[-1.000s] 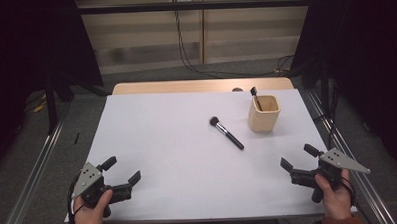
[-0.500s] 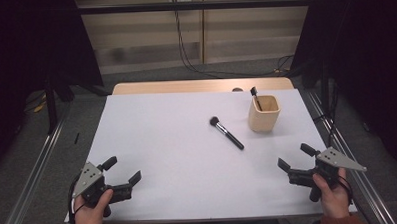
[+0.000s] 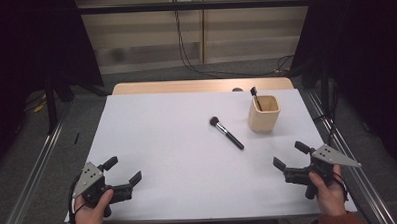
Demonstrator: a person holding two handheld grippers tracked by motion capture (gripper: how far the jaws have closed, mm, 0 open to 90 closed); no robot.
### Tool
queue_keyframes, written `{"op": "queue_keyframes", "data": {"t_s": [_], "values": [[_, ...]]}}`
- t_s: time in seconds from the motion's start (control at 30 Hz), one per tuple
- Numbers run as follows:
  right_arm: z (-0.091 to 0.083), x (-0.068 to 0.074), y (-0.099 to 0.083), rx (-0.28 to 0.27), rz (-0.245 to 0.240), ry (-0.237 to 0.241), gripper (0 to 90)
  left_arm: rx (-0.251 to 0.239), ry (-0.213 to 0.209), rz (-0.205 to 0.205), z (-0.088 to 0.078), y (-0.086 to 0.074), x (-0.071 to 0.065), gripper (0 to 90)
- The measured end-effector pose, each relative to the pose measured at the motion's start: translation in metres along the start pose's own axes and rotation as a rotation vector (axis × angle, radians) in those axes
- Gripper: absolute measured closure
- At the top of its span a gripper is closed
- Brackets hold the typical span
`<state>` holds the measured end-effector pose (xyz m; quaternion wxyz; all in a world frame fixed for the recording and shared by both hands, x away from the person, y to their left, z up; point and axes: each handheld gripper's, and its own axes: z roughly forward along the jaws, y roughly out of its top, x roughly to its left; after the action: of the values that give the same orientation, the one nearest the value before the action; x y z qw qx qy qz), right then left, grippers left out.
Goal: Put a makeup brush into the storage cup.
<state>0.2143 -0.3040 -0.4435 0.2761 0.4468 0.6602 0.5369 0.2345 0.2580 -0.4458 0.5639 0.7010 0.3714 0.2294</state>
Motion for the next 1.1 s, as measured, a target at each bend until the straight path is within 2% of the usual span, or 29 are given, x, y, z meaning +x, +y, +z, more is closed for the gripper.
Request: {"op": "queue_keyframes", "data": {"t_s": [0.17, 0.37, 0.47, 0.57, 0.73, 0.83, 1.1], "values": [[0.009, 0.000, 0.002, 0.015, -0.005, 0.031, 0.0, 0.001, 0.000, 0.005, 0.000, 0.000, -0.001, 2.7], [0.018, 0.003, 0.006, 0.029, -0.031, 0.042, 0.0, 0.002, 0.000, 0.006, 0.002, 0.001, -0.001, 2.8], [0.025, 0.004, 0.010, 0.035, -0.024, 0.057, 0.0, 0.005, -0.007, 0.019, 0.003, 0.001, -0.001, 2.7], [0.033, 0.007, 0.014, 0.039, -0.043, 0.061, 0.0, 0.000, -0.015, 0.007, 0.004, 0.002, -0.001, 2.0], [0.045, 0.012, 0.020, 0.043, -0.064, 0.080, 0.4, 0.000, -0.020, 0.013, 0.007, 0.002, 0.000, 2.1], [0.054, 0.013, 0.026, 0.066, -0.032, 0.133, 0.2, 0.002, -0.024, 0.012, 0.007, 0.002, 0.000, 2.1], [0.076, 0.020, 0.036, 0.047, -0.072, 0.133, 0.1, 0.003, -0.016, 0.021, 0.007, 0.002, 0.001, 2.4]]}}
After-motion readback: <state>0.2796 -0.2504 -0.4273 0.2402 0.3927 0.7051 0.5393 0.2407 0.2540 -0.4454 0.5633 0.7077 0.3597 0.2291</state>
